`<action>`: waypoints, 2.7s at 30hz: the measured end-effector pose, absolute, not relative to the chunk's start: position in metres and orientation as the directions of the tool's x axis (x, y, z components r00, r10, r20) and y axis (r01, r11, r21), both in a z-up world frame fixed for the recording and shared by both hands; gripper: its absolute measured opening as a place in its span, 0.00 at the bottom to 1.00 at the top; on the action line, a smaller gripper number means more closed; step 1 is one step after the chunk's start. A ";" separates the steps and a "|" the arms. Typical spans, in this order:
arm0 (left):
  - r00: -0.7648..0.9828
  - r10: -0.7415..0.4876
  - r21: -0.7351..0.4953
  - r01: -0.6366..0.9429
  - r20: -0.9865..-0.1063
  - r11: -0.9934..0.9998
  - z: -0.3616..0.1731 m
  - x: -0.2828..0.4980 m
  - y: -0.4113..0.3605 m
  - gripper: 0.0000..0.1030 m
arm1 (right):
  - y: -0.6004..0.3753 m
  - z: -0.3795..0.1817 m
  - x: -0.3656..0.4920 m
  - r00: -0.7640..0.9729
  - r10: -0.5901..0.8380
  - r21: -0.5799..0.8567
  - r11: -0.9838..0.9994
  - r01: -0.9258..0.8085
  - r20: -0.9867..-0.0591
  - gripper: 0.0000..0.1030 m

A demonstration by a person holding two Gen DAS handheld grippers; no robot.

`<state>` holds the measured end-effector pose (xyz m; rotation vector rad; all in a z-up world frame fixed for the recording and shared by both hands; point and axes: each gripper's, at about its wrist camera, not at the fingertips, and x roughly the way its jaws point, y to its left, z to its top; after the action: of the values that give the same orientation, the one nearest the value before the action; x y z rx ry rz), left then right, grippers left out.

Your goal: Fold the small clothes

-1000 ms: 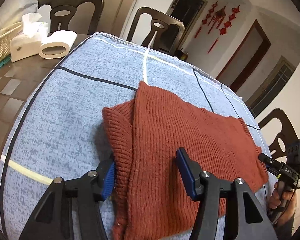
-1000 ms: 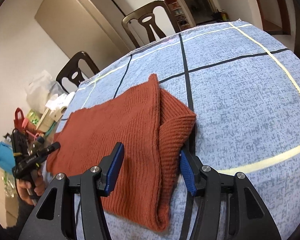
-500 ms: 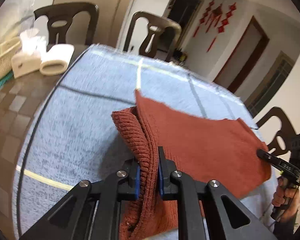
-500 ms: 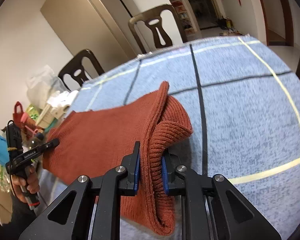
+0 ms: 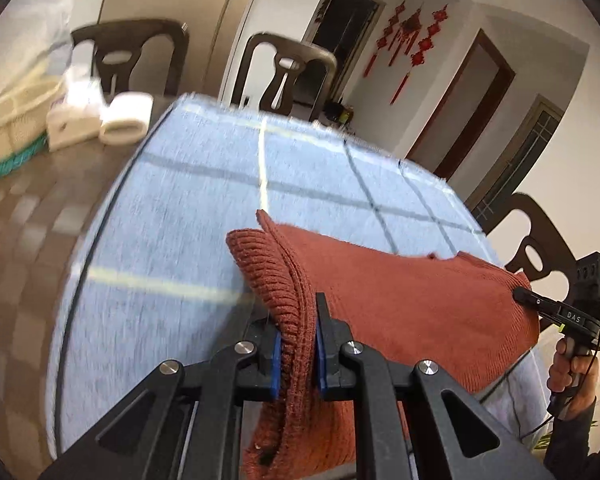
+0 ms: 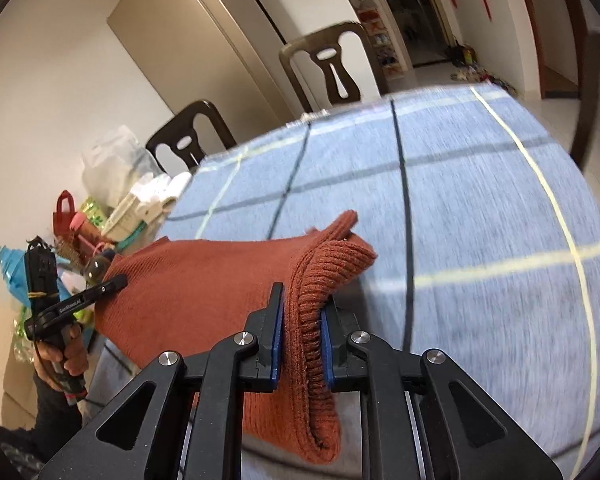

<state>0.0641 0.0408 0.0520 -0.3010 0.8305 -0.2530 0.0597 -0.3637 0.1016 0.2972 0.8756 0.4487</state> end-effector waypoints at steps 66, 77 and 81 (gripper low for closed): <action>0.623 -0.266 -0.181 0.198 -0.736 0.963 0.019 0.074 -0.052 0.38 | -0.293 0.052 0.063 0.583 0.261 0.078 0.944 -0.320 -0.769 0.38; 0.620 -0.331 -0.212 0.260 -0.711 0.942 0.038 0.037 -0.053 0.38 | -0.285 0.072 0.027 0.592 0.330 0.075 0.908 -0.413 -0.735 0.38; 0.601 -0.373 -0.226 0.308 -0.707 0.924 0.033 0.019 -0.064 0.42 | -0.270 0.067 0.002 0.567 0.368 0.063 0.872 -0.485 -0.737 0.38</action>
<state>0.0193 -0.0645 0.0332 -0.0833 0.8381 -0.3954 0.0023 -0.2700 0.0666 -0.1530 0.8283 0.5031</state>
